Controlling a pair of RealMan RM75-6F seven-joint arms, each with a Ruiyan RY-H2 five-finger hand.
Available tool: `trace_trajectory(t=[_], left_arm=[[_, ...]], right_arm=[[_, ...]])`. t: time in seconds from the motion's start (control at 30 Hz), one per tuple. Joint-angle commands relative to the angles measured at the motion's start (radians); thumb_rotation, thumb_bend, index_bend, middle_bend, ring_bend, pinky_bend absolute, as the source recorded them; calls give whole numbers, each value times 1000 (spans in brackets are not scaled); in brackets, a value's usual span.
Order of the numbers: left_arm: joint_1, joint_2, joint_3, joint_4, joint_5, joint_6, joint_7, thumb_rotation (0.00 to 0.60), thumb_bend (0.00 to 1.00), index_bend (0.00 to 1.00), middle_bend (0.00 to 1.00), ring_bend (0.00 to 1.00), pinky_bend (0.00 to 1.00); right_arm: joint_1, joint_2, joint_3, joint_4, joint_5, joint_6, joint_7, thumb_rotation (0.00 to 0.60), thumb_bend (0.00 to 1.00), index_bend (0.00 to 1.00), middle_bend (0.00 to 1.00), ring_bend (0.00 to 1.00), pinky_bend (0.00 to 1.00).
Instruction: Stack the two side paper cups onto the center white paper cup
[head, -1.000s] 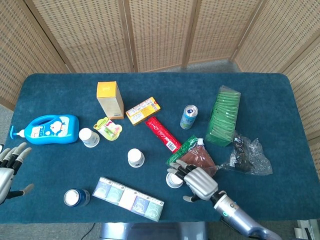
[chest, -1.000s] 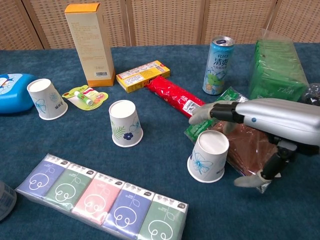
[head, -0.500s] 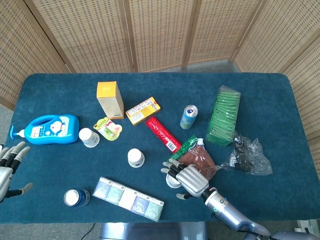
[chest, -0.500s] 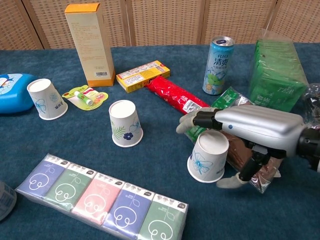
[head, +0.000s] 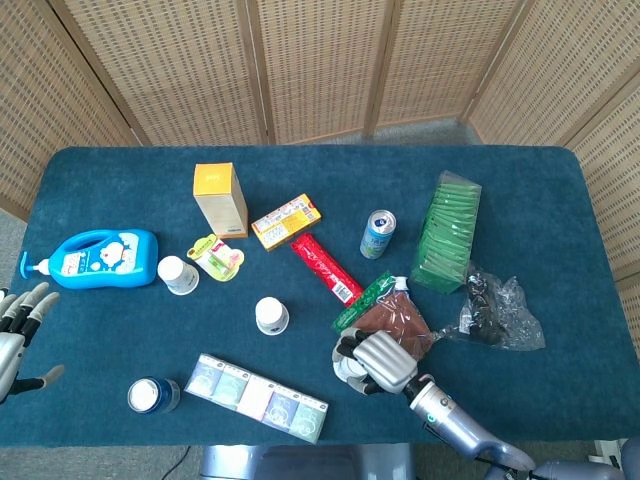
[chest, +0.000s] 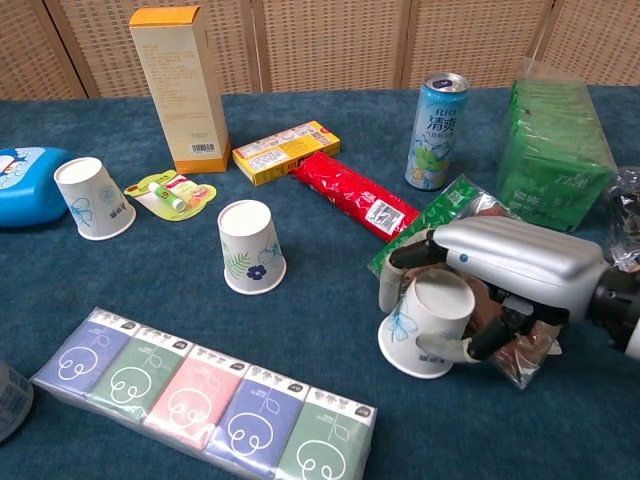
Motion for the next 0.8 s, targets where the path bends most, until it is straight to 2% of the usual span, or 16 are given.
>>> trace_trajectory(t=[0.03, 0.17, 0.47, 0.8], left_arm=[[0, 0, 0, 0, 0, 0, 0, 600, 227, 0, 0, 0, 0], [0, 0, 0, -1, 2, 1, 1, 600, 227, 0, 0, 0, 0], [3, 2, 2, -4, 10, 7, -1, 600, 227, 0, 0, 0, 0], [3, 2, 1, -5, 9, 6, -2, 600, 227, 0, 0, 0, 0]], right_arm=[[-2, -1, -4, 1, -4, 11, 5, 600, 482, 428, 414, 258, 590], [0, 9, -1, -9, -4, 25, -3, 600, 562, 453, 437, 281, 614], [-7, 31, -14, -31, -5, 45, -21, 600, 642, 485, 466, 312, 660], [3, 57, 7, -87, -51, 103, -38, 600, 637, 486, 467, 313, 661]])
